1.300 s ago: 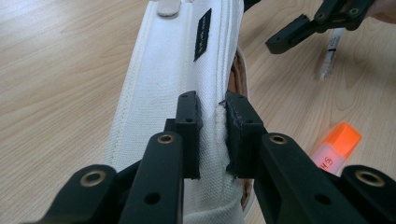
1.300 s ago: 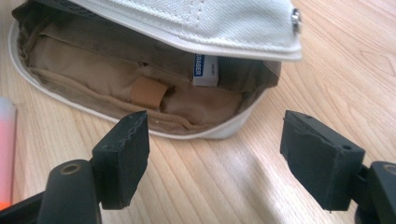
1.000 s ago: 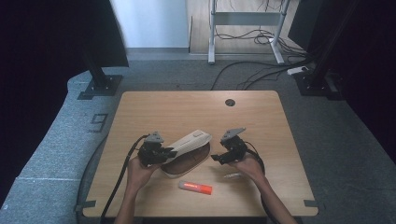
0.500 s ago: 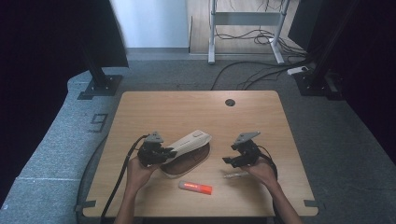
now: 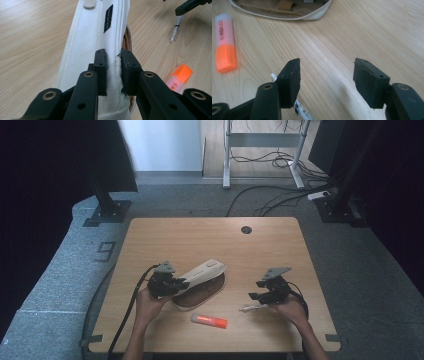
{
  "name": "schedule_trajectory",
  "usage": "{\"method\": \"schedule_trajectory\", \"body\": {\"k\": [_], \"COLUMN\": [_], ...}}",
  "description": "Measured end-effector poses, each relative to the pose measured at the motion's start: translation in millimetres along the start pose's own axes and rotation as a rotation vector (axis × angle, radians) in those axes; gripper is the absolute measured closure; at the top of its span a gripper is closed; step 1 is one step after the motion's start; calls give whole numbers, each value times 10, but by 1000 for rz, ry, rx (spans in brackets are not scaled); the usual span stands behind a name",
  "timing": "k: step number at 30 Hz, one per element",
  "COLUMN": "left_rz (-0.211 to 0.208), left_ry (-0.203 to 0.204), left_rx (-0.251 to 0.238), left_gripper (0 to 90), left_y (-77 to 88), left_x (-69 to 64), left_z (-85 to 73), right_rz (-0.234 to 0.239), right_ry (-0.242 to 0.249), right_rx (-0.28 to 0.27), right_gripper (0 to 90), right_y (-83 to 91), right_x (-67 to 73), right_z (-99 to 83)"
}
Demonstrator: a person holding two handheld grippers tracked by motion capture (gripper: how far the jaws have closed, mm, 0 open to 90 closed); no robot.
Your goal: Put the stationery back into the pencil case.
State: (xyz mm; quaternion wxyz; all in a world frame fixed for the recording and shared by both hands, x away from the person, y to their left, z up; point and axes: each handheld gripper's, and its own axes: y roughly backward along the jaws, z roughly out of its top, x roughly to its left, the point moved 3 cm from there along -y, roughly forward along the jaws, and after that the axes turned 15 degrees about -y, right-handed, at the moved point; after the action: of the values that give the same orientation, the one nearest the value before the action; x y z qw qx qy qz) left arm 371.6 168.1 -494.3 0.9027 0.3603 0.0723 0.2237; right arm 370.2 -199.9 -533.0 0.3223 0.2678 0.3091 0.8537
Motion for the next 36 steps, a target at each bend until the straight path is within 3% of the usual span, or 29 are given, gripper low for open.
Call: {"method": "schedule_trajectory", "body": {"k": [23,36], "left_rz": [-3,-6], "left_ry": [0,-1], "left_rx": [1,2], "left_gripper": [763,761], "left_y": [2,1], "left_x": [-6,-8], "left_z": [2,2], "right_rz": [-2,-4], "right_ry": [-3,36], "right_rx": [13,64], "right_gripper": [484,586], "right_y": [237,183], "right_x": [-98,-129], "right_z": [-353,-504]}}
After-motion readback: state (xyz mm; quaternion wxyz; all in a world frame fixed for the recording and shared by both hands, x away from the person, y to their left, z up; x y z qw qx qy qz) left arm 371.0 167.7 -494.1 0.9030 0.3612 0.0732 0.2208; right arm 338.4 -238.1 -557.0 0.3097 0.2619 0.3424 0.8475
